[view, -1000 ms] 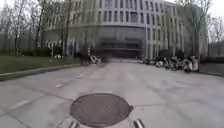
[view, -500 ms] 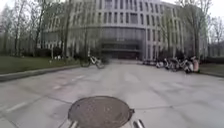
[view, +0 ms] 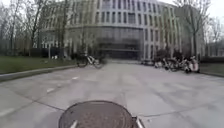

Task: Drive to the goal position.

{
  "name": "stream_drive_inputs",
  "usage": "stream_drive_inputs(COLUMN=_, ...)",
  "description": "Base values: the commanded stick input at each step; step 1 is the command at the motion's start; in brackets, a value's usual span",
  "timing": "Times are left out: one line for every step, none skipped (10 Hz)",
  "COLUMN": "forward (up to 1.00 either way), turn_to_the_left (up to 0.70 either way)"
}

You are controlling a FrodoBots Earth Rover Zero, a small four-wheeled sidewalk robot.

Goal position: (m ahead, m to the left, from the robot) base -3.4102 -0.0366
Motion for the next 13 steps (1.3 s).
stream_drive_inputs(forward=0.7, turn_to_the_left=-0.12)
stream_drive_inputs(forward=0.7, turn_to_the_left=0.0)
stream_drive_inputs(forward=0.7, turn_to_the_left=0.0)
stream_drive_inputs(forward=0.7, turn_to_the_left=0.0)
stream_drive_inputs(forward=0.7, turn_to_the_left=0.0)
stream_drive_inputs(forward=0.7, turn_to_the_left=0.0)
stream_drive_inputs(forward=0.7, turn_to_the_left=-0.09)
stream_drive_inputs(forward=0.7, turn_to_the_left=-0.23)
stream_drive_inputs(forward=0.7, turn_to_the_left=-0.35)
stream_drive_inputs(forward=0.7, turn_to_the_left=-0.15)
stream_drive_inputs(forward=0.7, turn_to_the_left=0.0)
stream_drive_inputs(forward=0.7, turn_to_the_left=-0.17)
stream_drive_inputs(forward=0.7, turn_to_the_left=-0.34)
